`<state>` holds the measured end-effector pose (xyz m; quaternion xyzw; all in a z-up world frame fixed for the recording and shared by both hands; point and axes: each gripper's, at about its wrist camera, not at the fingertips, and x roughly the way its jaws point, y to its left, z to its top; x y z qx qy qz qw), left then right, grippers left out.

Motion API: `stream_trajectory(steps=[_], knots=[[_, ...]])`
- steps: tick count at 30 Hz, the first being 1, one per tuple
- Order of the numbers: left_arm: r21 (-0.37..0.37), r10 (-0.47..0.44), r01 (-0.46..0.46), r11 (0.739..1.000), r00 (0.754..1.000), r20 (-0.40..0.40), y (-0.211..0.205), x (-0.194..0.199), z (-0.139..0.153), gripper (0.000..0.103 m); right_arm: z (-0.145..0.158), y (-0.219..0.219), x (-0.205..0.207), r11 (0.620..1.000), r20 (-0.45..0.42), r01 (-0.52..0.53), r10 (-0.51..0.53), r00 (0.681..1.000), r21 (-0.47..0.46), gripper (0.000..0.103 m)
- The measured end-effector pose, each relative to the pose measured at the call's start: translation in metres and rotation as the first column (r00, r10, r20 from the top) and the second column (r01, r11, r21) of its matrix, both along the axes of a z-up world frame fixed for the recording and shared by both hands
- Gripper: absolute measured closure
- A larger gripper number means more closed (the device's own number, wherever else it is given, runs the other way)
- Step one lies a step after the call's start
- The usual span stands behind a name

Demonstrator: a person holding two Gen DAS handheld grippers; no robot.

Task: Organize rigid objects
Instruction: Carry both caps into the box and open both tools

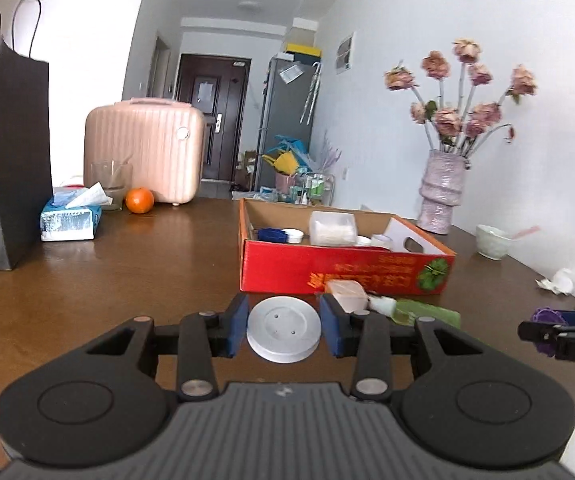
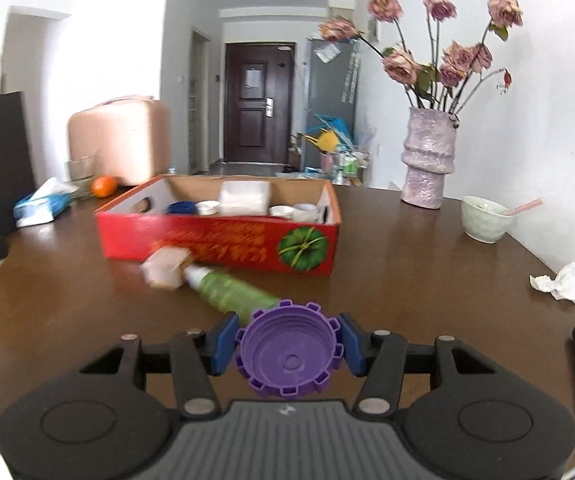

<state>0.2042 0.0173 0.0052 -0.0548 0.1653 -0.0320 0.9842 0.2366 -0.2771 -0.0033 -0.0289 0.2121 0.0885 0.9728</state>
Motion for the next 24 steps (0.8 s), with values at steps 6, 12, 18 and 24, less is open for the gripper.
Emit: stream_trajectory(steps=[6, 12, 18, 24], knots=[[0.028, -0.011, 0.011, 1.000, 1.000, 0.007, -0.017, -0.045, -0.001, 0.064, -0.010, 0.002, -0.055, 0.999, 0.041, -0.048, 0.048, 0.998, 0.019, 0.050], [0.066, -0.021, 0.018, 0.998, 0.999, 0.048, -0.032, -0.063, 0.007, 0.064, -0.008, -0.013, -0.090, 0.997, 0.073, -0.064, 0.060, 0.995, 0.045, 0.050], [0.078, -0.056, 0.052, 0.996, 0.997, 0.051, -0.041, -0.062, 0.006, 0.064, -0.010, -0.029, -0.097, 0.997, 0.068, -0.036, 0.032, 0.997, 0.066, 0.050], [0.072, -0.075, 0.074, 0.995, 0.997, 0.010, -0.039, -0.037, -0.005, 0.064, -0.017, -0.024, -0.080, 0.997, 0.063, -0.051, 0.048, 0.997, 0.053, 0.050]])
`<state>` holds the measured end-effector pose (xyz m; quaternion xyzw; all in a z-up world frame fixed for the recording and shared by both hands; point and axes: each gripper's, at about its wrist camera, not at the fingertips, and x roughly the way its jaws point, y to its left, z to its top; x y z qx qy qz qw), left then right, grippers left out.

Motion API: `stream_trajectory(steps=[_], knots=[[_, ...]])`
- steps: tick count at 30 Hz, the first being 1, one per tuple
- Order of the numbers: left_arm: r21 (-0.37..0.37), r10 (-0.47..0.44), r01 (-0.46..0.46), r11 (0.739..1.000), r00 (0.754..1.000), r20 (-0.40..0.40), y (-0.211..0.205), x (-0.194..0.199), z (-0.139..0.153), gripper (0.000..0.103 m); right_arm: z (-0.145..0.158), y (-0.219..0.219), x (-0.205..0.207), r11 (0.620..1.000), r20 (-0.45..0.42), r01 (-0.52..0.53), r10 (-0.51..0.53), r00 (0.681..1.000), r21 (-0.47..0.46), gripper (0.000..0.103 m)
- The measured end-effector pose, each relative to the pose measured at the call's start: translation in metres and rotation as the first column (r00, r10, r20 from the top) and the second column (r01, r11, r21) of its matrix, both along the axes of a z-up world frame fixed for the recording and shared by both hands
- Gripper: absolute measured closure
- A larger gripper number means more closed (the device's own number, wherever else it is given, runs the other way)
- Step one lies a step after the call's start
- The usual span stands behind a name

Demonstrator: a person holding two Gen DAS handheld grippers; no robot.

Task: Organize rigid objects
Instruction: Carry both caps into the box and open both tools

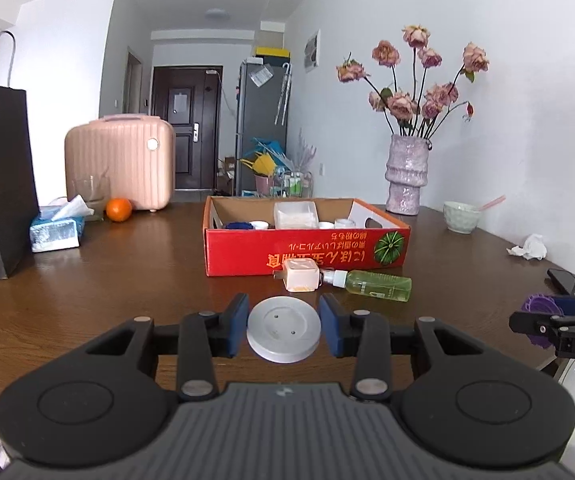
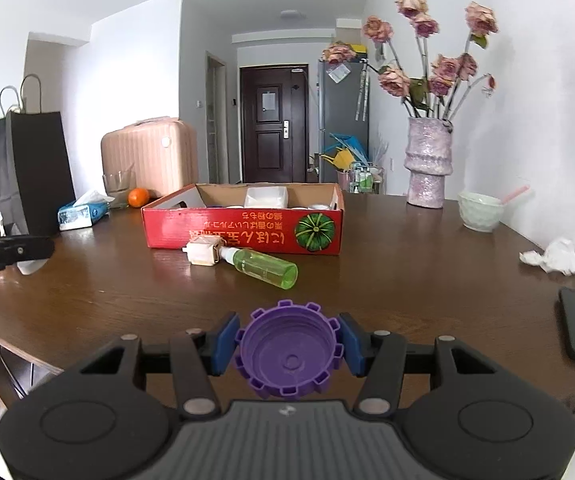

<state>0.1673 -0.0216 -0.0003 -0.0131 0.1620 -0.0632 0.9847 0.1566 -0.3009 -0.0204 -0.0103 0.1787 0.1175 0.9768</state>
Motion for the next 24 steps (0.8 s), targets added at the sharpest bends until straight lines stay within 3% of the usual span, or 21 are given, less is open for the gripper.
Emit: stream_trajectory(steps=[5, 13, 16, 20, 24], knots=[[0.000, -0.030, 0.030, 1.000, 0.999, 0.029, 0.005, 0.037, 0.007, 0.064, 0.007, 0.011, 0.033, 0.999, 0.034, -0.031, 0.031, 0.999, -0.023, 0.050], [-0.005, -0.053, 0.053, 0.999, 0.996, 0.065, 0.027, 0.133, 0.044, 0.064, 0.045, 0.016, 0.118, 0.995, 0.040, -0.093, 0.091, 0.995, 0.043, 0.050], [-0.022, -0.069, 0.069, 0.997, 0.997, 0.019, 0.034, 0.180, 0.047, 0.064, 0.062, 0.014, 0.159, 0.990, 0.019, -0.115, 0.114, 0.993, 0.081, 0.050], [-0.012, -0.068, 0.068, 0.998, 0.996, -0.057, 0.037, 0.247, 0.047, 0.064, 0.081, 0.019, 0.214, 0.993, 0.012, -0.103, 0.103, 0.995, 0.062, 0.050], [-0.016, -0.024, 0.022, 1.000, 0.987, -0.156, 0.041, 0.315, 0.033, 0.064, 0.085, 0.027, 0.289, 0.987, -0.082, -0.115, 0.124, 0.989, 0.110, 0.050]])
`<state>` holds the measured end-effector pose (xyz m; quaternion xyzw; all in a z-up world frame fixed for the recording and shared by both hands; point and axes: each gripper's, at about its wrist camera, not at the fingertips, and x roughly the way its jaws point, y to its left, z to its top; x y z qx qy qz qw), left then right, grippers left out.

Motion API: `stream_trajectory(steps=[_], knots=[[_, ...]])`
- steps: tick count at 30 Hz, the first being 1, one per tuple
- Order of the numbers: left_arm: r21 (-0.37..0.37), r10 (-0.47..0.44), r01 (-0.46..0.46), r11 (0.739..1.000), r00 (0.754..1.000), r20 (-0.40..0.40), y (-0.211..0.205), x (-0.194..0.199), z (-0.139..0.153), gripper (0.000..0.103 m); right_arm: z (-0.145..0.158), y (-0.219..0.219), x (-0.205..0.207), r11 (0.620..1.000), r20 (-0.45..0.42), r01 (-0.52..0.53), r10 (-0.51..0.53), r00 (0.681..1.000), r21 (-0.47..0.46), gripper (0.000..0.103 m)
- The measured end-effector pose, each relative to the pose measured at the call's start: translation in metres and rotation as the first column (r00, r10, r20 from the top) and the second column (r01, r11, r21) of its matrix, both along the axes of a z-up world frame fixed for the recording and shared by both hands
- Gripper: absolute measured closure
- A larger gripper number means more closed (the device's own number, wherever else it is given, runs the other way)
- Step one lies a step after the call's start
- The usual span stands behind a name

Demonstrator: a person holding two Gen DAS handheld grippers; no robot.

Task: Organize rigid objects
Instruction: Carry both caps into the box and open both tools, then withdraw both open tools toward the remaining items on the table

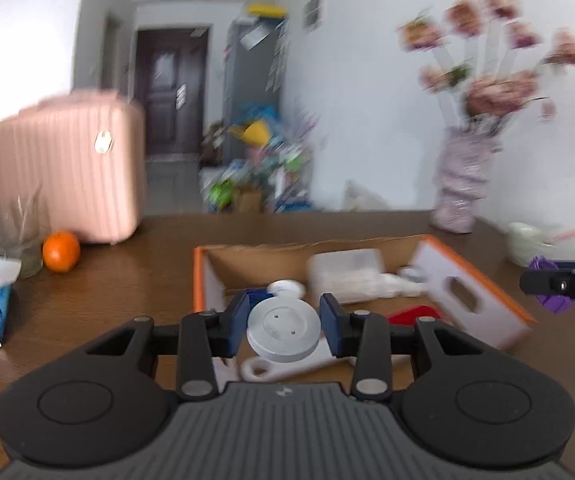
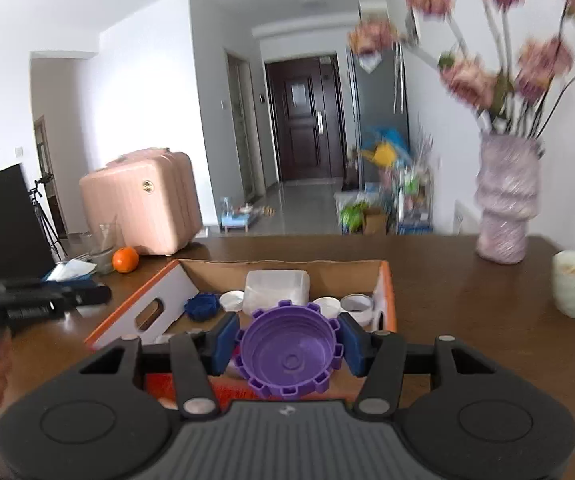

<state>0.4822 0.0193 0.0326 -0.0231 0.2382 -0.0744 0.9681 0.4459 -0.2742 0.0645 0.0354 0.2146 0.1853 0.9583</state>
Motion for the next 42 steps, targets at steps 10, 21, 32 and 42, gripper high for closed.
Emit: stream_trajectory(steps=[10, 21, 32, 42], knots=[[-0.061, 0.001, -0.007, 0.998, 0.995, -0.100, 0.031, 0.070, -0.032, 0.059, -0.041, 0.081, 0.163, 0.995, -0.320, -0.091, 0.100, 0.942, 0.044, 0.049], [-0.029, 0.005, -0.006, 1.000, 1.000, -0.027, 0.038, 0.049, -0.013, 0.030, -0.037, 0.122, 0.162, 0.992, -0.284, -0.125, 0.125, 0.951, 0.018, 0.029], [0.071, 0.031, -0.033, 0.997, 0.999, 0.040, 0.038, -0.047, 0.020, 0.013, 0.013, 0.035, 0.072, 0.997, -0.229, -0.068, 0.057, 0.972, -0.038, 0.019], [0.114, 0.079, -0.093, 0.989, 0.990, 0.119, 0.021, -0.171, 0.045, 0.000, 0.032, -0.033, -0.060, 0.999, -0.118, -0.049, 0.048, 0.992, -0.006, 0.013]])
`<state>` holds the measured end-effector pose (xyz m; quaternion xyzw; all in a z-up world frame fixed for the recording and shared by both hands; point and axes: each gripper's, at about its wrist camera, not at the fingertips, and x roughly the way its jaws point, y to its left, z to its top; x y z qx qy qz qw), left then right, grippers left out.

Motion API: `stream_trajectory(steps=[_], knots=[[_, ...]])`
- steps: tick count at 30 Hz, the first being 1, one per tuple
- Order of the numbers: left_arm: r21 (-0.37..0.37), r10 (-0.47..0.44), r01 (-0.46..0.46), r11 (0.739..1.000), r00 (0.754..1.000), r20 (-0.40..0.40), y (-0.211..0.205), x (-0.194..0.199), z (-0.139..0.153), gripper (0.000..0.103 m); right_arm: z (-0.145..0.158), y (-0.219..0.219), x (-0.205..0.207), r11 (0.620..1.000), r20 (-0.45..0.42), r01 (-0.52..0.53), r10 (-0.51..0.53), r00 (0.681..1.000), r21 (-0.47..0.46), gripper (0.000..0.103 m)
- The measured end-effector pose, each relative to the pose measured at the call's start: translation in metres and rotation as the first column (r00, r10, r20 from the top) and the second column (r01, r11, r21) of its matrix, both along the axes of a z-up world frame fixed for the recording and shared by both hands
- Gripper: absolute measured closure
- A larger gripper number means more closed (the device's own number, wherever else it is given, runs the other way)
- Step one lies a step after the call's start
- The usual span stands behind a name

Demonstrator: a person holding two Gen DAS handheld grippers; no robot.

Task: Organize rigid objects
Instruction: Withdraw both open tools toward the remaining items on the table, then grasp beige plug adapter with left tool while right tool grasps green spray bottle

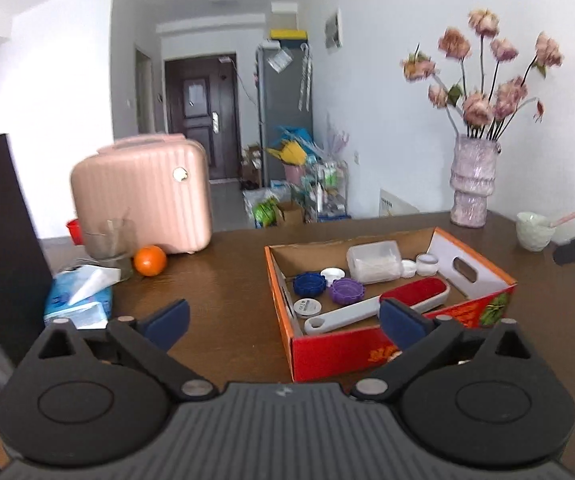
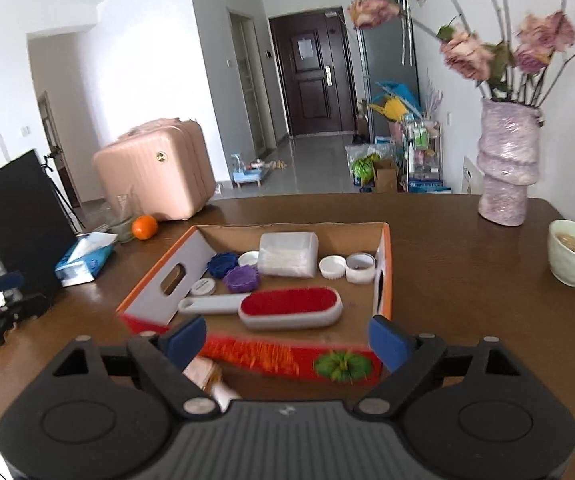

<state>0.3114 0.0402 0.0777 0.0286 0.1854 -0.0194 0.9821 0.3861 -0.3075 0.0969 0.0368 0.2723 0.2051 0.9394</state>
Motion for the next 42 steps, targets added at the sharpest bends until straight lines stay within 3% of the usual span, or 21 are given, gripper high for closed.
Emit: stream_trajectory(steps=[7, 12, 19, 24, 30, 38, 42], knots=[[0.006, 0.030, -0.031, 1.000, 0.992, 0.120, -0.016, -0.098, -0.014, 0.000, -0.024, -0.003, -0.102, 0.998, 0.153, -0.007, 0.015, 0.988, -0.058, 0.011], [0.001, 0.068, -0.068, 0.998, 0.993, 0.093, -0.030, -0.137, -0.043, 0.000, -0.059, 0.007, -0.163, 0.997, 0.238, 0.021, -0.002, 0.971, -0.076, 0.006], [-0.077, 0.028, -0.029, 0.997, 1.000, -0.011, -0.034, -0.169, -0.076, 0.000, -0.102, -0.001, -0.216, 0.999, 0.202, 0.032, -0.039, 0.979, 0.038, 0.006], [-0.052, 0.036, -0.038, 0.998, 0.999, -0.037, -0.042, -0.158, -0.085, 0.000, -0.117, -0.003, -0.233, 0.999, 0.181, 0.031, -0.032, 0.983, 0.009, 0.006], [-0.025, -0.014, 0.013, 1.000, 0.998, -0.055, -0.060, -0.133, -0.093, 0.000, -0.124, -0.004, -0.226, 0.997, 0.181, 0.073, -0.068, 0.981, -0.023, 0.006], [0.042, -0.067, 0.069, 0.997, 0.996, -0.050, -0.087, -0.053, -0.098, 0.000, -0.126, 0.003, -0.170, 0.991, 0.165, 0.095, -0.078, 0.983, -0.098, 0.010], [-0.039, -0.082, 0.078, 0.996, 0.990, -0.113, -0.084, 0.002, -0.101, 0.000, -0.120, 0.012, -0.130, 0.990, 0.163, 0.046, -0.024, 0.986, -0.135, 0.017]])
